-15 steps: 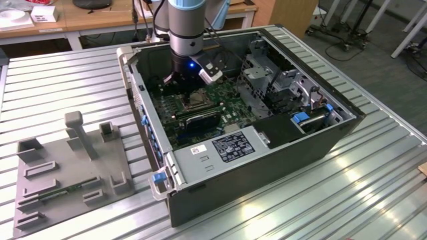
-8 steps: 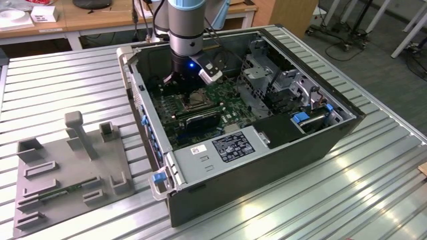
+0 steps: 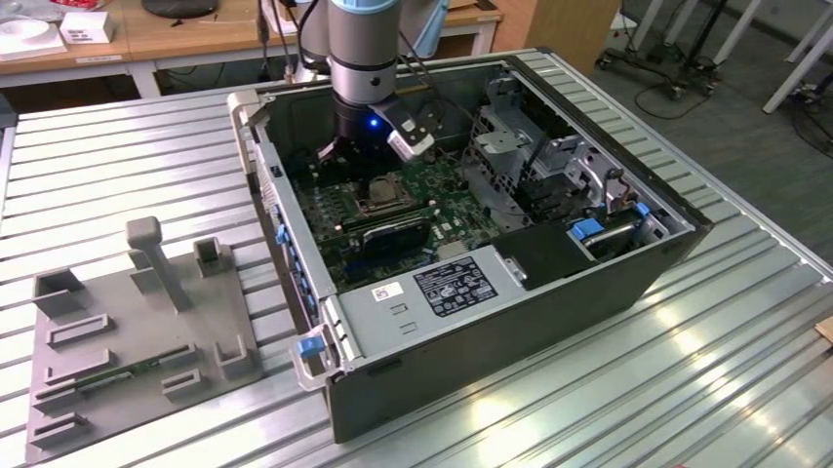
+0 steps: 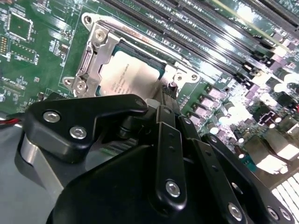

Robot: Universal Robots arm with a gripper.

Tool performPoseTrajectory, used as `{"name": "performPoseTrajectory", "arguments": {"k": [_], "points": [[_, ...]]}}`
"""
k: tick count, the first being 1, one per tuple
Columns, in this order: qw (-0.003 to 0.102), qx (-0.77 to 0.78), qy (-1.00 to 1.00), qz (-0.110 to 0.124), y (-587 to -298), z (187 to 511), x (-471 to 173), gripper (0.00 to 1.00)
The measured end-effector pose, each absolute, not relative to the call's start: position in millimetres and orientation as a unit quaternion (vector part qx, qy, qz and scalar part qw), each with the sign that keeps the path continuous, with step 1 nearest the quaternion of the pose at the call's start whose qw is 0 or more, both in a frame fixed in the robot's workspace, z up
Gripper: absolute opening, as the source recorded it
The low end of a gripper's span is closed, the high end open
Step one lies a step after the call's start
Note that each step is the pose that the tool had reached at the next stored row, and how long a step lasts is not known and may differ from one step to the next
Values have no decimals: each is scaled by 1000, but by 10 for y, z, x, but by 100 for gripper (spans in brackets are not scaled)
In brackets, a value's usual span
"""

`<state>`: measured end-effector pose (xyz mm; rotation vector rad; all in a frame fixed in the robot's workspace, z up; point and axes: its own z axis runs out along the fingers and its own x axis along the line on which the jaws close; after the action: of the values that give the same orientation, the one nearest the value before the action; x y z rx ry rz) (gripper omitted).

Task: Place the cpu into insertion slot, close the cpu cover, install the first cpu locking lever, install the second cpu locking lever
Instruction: 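Close the cpu cover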

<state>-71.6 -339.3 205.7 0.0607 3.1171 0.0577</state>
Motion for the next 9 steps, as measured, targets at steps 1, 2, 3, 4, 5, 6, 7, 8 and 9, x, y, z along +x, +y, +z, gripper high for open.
{"name": "performPoseTrajectory", "arguments": {"k": [1,2,3,4,5,6,7,8,9], "points": [[12,19,1000,18,-3394,2076,-716,11],[12,19,1000,18,-3394,2096,-716,11],[12,19,1000,18,-3394,2118,-716,11],[12,19,1000,18,-3394,2136,-716,11],[12,19,1000,18,-3394,2148,-716,11],[12,19,1000,18,-3394,2149,-716,11],[12,19,1000,18,-3393,2149,-716,11],[12,19,1000,19,-3393,2149,-716,11],[12,19,1000,18,-3393,2150,-716,11]]}}
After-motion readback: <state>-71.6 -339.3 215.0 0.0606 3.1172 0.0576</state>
